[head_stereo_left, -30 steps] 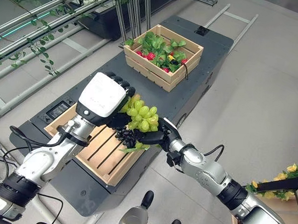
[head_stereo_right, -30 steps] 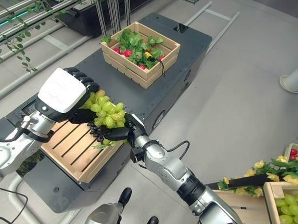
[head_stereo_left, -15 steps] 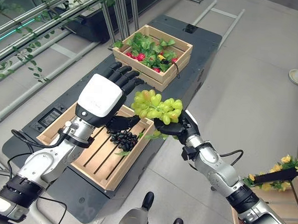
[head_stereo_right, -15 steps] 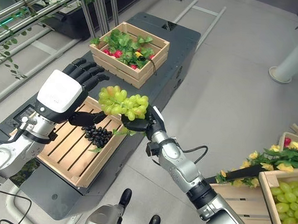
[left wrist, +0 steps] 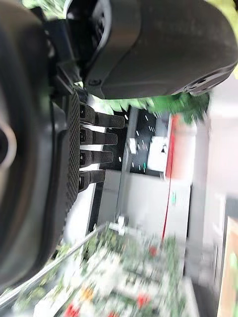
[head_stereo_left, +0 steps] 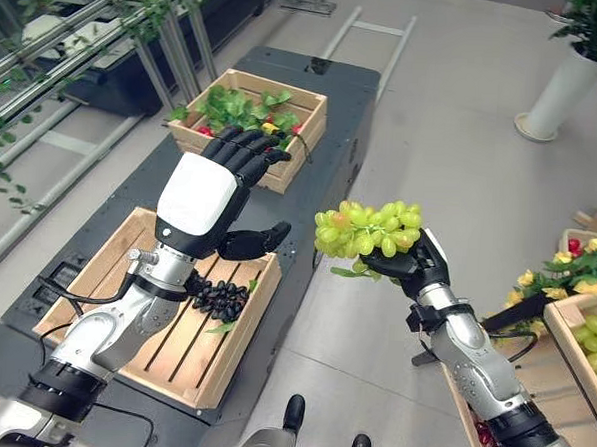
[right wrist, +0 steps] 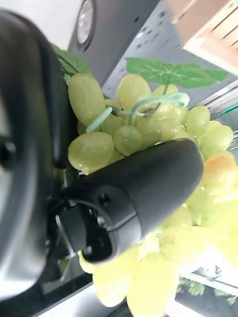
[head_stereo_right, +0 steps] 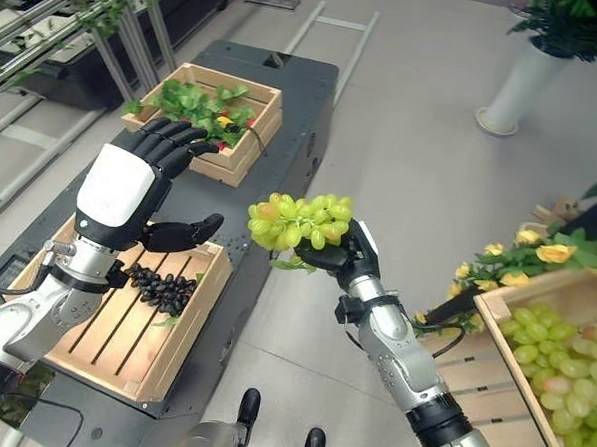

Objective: Pick up the fruits from the basket on one side to the basket on the other side

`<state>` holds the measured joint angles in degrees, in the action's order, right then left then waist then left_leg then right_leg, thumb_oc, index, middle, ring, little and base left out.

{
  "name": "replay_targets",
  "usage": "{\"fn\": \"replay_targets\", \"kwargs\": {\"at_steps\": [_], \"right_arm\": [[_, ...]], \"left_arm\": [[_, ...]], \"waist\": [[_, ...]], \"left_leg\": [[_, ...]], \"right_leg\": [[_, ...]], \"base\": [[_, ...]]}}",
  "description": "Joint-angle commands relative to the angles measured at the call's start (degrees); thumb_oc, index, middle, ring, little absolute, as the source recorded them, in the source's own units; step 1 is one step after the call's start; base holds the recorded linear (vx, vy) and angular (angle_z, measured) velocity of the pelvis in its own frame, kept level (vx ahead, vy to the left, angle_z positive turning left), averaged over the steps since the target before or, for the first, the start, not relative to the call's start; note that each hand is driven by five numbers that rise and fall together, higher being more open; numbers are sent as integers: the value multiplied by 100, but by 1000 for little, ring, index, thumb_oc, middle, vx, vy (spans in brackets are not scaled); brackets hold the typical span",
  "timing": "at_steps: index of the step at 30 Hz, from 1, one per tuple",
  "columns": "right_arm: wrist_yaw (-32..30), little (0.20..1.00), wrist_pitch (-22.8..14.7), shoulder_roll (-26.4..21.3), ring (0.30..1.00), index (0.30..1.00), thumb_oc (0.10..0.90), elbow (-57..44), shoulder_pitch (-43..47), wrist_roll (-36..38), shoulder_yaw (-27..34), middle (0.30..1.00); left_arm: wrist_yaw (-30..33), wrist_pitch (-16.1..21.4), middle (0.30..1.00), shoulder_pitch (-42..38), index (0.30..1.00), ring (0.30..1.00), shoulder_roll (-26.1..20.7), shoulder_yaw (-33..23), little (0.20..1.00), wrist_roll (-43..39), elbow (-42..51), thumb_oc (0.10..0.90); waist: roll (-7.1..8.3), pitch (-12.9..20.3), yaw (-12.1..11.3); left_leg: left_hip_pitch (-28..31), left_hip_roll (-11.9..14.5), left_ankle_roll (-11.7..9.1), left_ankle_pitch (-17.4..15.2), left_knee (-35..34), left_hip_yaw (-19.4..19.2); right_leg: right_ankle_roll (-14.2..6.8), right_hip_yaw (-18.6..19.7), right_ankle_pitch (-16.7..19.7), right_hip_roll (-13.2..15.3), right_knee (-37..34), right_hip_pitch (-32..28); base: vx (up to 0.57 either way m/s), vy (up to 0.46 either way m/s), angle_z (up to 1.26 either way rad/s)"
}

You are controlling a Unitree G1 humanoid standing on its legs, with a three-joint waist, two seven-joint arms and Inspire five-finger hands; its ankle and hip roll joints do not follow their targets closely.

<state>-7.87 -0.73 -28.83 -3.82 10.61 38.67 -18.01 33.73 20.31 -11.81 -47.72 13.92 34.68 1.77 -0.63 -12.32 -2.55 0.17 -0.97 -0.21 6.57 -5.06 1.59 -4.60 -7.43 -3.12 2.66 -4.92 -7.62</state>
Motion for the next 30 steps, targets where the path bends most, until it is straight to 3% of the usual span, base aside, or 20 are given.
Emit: {"fn": "replay_targets", "kwargs": {"at_steps": [1, 6, 11, 19, 28, 30], "right_arm": [[273, 300, -1031, -19, 300, 300, 400, -850, 171, -150, 387, 300], [223, 300, -937, -141, 300, 300, 400, -1162, 42, -351, 720, 300], [23, 300, -1023, -341, 300, 300, 400, -1376, 71, -680, 1029, 300], [118, 300, -1318, -623, 300, 300, 400, -1848, -125, -282, 2104, 300], [78, 300, -1416, -807, 300, 300, 400, -2101, -561, -205, 2989, 300], [119, 300, -1522, -807, 300, 300, 400, -2124, -611, 120, 3115, 300]], "left_arm": [[83, 403, 900, -527, 900, 900, 426, 36, 900, -703, 87, 800], [-133, 319, 900, -659, 900, 900, 686, 237, 900, -1321, 232, 800], [-76, 227, 900, -932, 900, 900, 809, 505, 900, -1302, 227, 800], [-96, -81, 900, -1026, 900, 900, 1152, 691, 900, -1514, -60, 800], [-134, -85, 900, -701, 900, 900, 1216, 622, 900, -1443, -140, 800], [-66, -124, 900, -681, 900, 900, 1243, 672, 900, -1413, -155, 800]], "waist": [[133, 934, 203], [164, 910, 489], [189, 852, 721], [209, 730, 1189], [216, 678, 1431], [215, 679, 1503]], "left_leg": [[333, -252, 205, -787, 6, -190], [448, -203, 244, -880, 6, -440], [516, -158, 267, -945, 6, -686], [591, -64, 297, -1094, 6, -1128], [638, -15, 318, -1139, 9, -1355], [655, -2, 324, -1142, 9, -1393]], "right_leg": [[-64, 280, 601, -21, -3, 502], [-85, 557, 626, -82, 21, 511], [-122, 765, 650, -130, 88, 576], [-221, 1143, 652, -213, 179, 736], [-207, 1329, 616, -326, 245, 819], [-199, 1388, 616, -360, 262, 831]], "base": [[21, 76, -28], [21, 60, -37], [28, 53, -48], [24, 50, -30], [19, 24, -28], [19, 16, -28]]}}
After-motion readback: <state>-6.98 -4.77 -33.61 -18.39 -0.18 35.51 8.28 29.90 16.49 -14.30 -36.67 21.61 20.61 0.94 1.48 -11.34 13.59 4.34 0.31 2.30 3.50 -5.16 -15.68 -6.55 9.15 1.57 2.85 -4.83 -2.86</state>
